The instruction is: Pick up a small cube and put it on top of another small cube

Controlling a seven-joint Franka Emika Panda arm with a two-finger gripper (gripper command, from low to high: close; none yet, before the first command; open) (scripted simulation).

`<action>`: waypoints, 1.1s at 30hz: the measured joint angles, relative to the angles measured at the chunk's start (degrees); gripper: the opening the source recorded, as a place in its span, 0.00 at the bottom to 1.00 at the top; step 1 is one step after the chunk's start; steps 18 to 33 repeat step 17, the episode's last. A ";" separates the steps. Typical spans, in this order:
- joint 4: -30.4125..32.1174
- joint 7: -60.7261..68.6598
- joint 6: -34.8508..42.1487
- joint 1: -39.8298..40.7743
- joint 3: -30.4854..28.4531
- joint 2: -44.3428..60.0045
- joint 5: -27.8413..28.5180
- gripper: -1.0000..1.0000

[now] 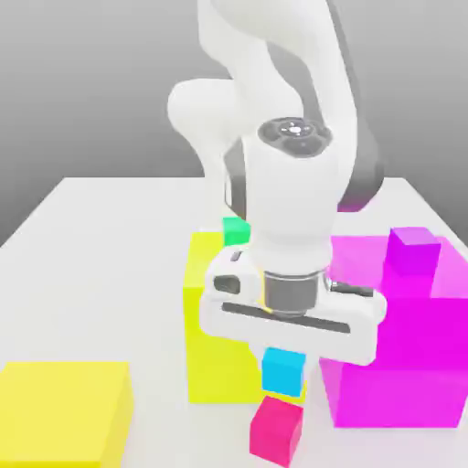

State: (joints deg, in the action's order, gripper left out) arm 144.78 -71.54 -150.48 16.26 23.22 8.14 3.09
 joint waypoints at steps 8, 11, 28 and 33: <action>-0.24 -0.96 -2.04 -0.62 -0.62 4.10 1.37 0.00; -0.31 -1.61 -2.92 -1.02 -1.19 5.30 2.28 0.00; -0.43 -3.30 -4.85 -1.96 -2.69 7.06 4.62 0.00; -0.43 -3.30 -4.85 -1.96 -2.69 7.06 4.62 0.00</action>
